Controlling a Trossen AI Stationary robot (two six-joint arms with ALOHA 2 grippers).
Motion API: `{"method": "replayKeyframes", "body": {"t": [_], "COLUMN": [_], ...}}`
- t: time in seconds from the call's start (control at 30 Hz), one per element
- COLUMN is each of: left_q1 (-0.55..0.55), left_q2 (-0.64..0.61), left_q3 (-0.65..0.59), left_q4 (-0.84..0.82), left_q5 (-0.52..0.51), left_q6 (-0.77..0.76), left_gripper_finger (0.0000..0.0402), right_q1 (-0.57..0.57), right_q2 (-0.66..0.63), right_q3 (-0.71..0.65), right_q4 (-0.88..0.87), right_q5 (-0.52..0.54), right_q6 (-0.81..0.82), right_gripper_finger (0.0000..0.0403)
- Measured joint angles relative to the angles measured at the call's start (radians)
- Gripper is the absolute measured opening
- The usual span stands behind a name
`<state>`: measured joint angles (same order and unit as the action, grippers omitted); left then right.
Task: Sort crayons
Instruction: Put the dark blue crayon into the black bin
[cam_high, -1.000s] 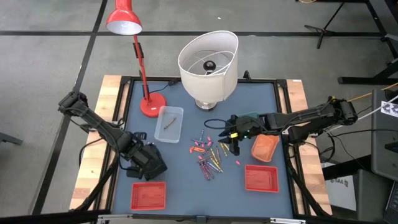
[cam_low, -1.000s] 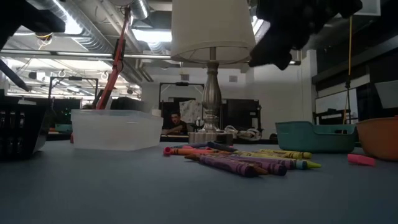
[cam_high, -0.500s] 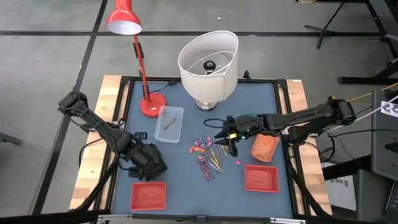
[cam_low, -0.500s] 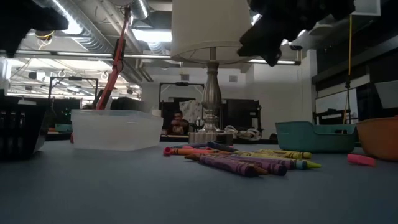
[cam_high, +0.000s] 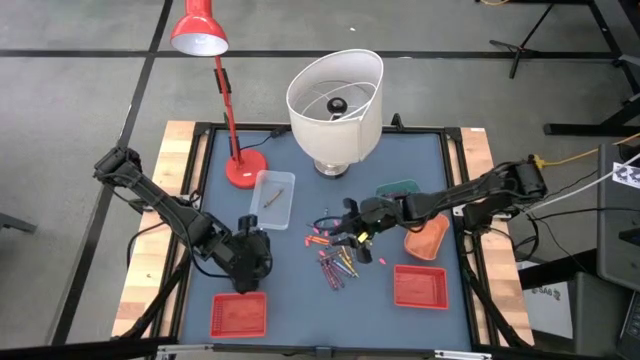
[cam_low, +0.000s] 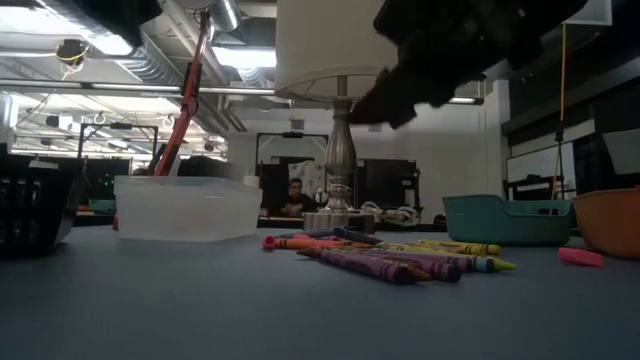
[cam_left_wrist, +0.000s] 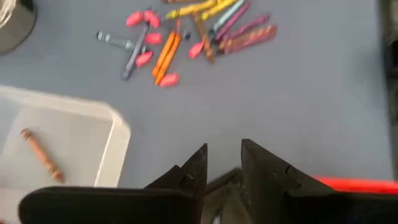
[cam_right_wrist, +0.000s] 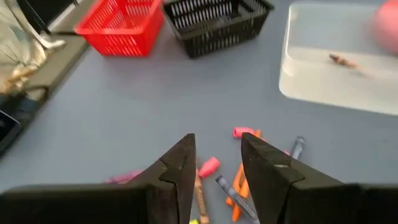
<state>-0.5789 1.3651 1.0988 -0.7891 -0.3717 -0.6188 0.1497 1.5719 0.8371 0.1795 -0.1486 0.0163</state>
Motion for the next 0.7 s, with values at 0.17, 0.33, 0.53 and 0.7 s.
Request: {"method": "replayKeyframes", "body": {"t": [0.17, 0.33, 0.53, 0.7], "left_q1": [0.0, 0.0, 0.0, 0.0], "left_q2": [0.0, 0.0, 0.0, 0.0], "left_q3": [0.0, 0.0, 0.0, 0.0], "left_q4": [0.061, 0.069, 0.076, 0.093], "left_q5": [-0.009, -0.009, -0.009, -0.01], "left_q6": [-0.001, -0.001, -0.001, -0.002], "left_gripper_finger": [0.0083, 0.0083, 0.0082, 0.0083], "right_q1": [0.0, 0.001, 0.001, 0.0], "right_q2": [0.062, 0.116, 0.164, 0.189], "right_q3": [0.0, 0.0, 0.0, 0.0], "right_q4": [-0.004, -0.002, 0.0, -0.002], "right_q5": [0.0, 0.001, 0.081, 0.115], "right_q6": [-0.054, -0.1, -0.155, -0.206], "right_gripper_finger": [0.0127, 0.0127, 0.0127, 0.0127]}}
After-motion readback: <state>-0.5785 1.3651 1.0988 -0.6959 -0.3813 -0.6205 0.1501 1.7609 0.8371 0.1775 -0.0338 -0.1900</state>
